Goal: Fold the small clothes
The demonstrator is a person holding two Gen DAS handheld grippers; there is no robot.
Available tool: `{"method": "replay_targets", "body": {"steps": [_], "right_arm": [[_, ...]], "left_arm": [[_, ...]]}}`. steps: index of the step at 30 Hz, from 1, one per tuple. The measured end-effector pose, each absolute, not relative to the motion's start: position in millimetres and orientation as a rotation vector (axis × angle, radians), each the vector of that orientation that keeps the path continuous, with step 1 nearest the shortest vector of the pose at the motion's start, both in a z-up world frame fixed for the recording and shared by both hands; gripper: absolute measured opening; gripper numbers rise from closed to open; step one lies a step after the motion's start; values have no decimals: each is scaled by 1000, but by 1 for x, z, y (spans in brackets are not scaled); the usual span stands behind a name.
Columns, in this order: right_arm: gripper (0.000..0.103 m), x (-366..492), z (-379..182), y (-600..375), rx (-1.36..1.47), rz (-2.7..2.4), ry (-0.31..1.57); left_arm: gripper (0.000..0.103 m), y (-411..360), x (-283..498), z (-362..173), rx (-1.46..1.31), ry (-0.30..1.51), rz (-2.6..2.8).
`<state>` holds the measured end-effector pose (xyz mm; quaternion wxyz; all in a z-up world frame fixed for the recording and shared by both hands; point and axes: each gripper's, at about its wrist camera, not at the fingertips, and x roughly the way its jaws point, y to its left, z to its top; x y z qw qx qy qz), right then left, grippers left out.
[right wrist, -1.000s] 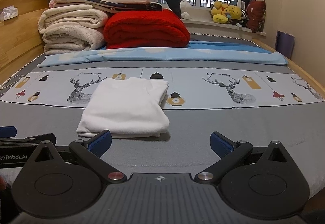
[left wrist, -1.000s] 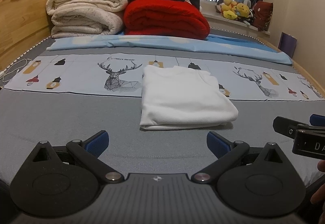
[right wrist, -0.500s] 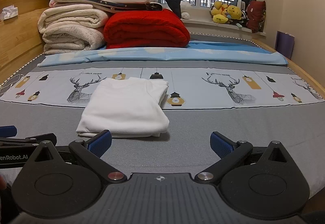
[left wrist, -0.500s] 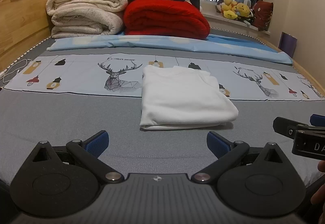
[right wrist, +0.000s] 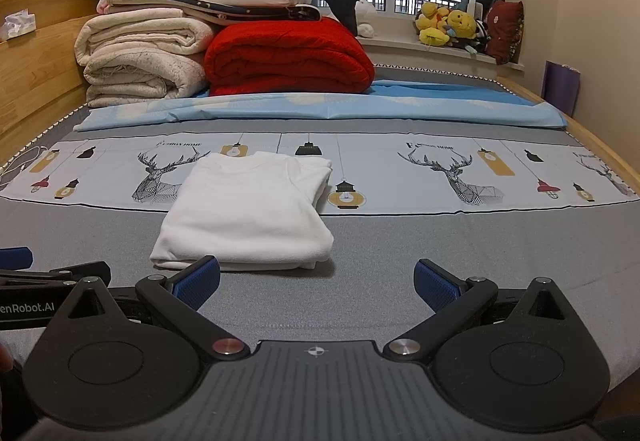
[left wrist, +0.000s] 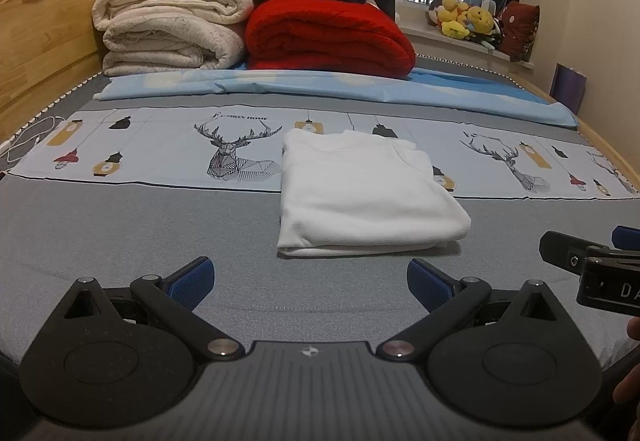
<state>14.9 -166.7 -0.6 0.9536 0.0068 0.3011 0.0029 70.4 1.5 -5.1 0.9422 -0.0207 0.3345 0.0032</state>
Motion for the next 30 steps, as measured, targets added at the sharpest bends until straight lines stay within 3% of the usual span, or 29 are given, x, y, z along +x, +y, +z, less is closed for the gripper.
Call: {"method": "replay_targets", "body": {"steps": [30], "right_arm": [[102,14,-1,-163,-8,33,604]], "left_arm": [[102,0,73,-4,-42,677,0]]}}
